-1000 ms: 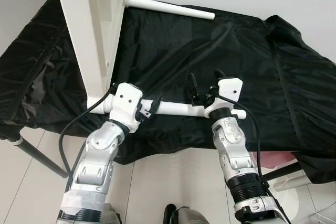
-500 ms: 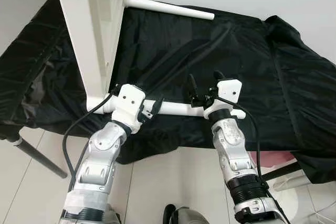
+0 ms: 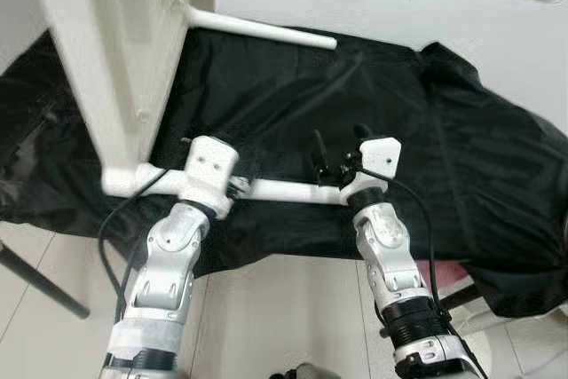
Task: Building children table
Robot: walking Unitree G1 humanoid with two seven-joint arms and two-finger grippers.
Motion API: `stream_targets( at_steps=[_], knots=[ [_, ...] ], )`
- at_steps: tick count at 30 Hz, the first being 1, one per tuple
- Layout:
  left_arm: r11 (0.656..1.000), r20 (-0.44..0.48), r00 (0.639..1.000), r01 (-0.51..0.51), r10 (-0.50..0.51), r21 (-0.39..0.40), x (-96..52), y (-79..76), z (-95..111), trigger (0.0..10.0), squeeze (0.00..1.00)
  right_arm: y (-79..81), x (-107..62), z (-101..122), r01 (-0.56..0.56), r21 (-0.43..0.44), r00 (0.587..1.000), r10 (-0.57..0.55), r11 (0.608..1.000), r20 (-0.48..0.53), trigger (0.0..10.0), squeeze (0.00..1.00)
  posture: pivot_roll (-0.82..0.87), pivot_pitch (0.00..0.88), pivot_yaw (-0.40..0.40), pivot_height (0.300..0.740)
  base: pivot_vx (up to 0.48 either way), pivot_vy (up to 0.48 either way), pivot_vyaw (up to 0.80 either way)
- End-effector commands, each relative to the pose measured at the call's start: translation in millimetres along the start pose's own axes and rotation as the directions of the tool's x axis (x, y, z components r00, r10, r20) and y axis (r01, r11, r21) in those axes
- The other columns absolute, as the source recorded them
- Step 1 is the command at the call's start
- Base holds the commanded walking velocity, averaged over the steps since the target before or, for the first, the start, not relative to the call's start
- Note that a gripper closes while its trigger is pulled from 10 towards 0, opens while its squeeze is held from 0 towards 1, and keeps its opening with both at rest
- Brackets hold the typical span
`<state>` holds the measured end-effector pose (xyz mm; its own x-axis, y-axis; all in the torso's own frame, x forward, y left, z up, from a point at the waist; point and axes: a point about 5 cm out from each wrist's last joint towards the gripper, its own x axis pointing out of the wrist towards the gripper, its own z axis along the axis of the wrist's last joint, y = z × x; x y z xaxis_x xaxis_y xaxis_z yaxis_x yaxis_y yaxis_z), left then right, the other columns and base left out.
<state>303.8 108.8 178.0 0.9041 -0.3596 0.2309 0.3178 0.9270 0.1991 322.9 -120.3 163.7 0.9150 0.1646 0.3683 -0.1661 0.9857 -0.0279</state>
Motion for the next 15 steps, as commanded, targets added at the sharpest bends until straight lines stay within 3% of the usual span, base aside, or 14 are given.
stream_targets(
  at_steps=[1,15],
  knots=[
    [0.999,-0.008,0.999,-0.044,0.044,0.023,-1.6,3.4,-2.4,10.0,0.0,4.1,0.9,1.9,-0.011,0.007,1.0,0.011,1.0,0.011,10.0,0.0,0.1,0.103,-0.105,0.74,0.0,0.0,0.0],
    [0.99,-0.034,0.991,-0.129,0.13,0.052,-4.0,10.3,-4.6,10.0,0.0,7.6,-1.0,3.5,-0.032,0.005,0.999,0.032,0.999,0.015,10.0,0.0,0.1,0.102,-0.099,0.74,0.0,0.0,0.0]
  ],
)
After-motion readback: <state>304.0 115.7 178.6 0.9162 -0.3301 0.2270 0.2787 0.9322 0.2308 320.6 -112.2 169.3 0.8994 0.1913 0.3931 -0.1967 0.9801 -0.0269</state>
